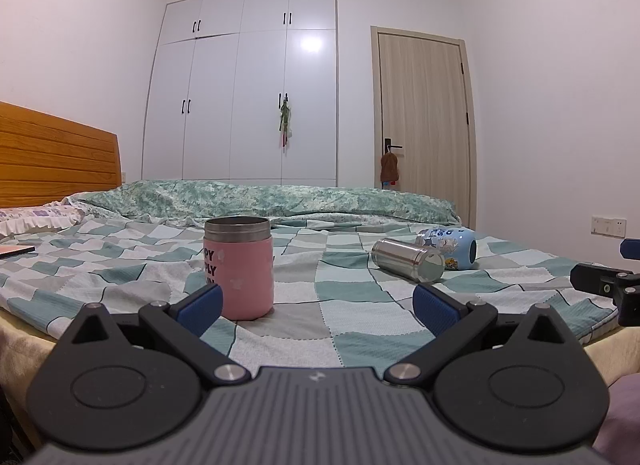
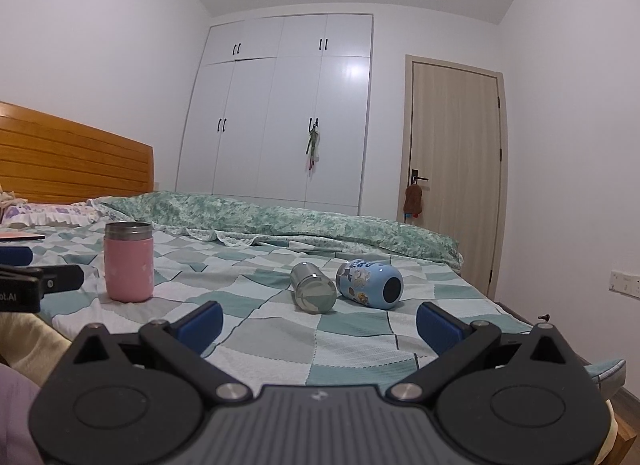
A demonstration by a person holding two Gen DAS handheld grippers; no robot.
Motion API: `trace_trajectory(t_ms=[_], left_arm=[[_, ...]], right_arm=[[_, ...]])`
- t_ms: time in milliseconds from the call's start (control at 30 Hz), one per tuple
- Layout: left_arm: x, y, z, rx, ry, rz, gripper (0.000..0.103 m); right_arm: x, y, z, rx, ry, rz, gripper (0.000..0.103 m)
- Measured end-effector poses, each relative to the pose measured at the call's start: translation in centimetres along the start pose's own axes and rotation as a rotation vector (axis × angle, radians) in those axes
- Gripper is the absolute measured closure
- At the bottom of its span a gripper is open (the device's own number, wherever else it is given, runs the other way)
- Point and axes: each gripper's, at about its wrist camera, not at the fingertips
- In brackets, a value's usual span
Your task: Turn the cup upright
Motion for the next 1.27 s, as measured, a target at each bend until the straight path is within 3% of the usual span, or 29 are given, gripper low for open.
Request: trace_trajectory(t_ms=[1267], left_arm=[[0.06,0.05,0.24,0.012,-0.027,-0.002,0.0]], right_arm=[[-0.06,0.03,0.06,-0.001,-0.001,0.0,0.0]])
Point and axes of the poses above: each gripper's, at about its wrist camera, not at the fingertips, and z roughly against the way its jaws point, x to its right, y to its top, and after that the axes turned 4 degrees about x, right-handed
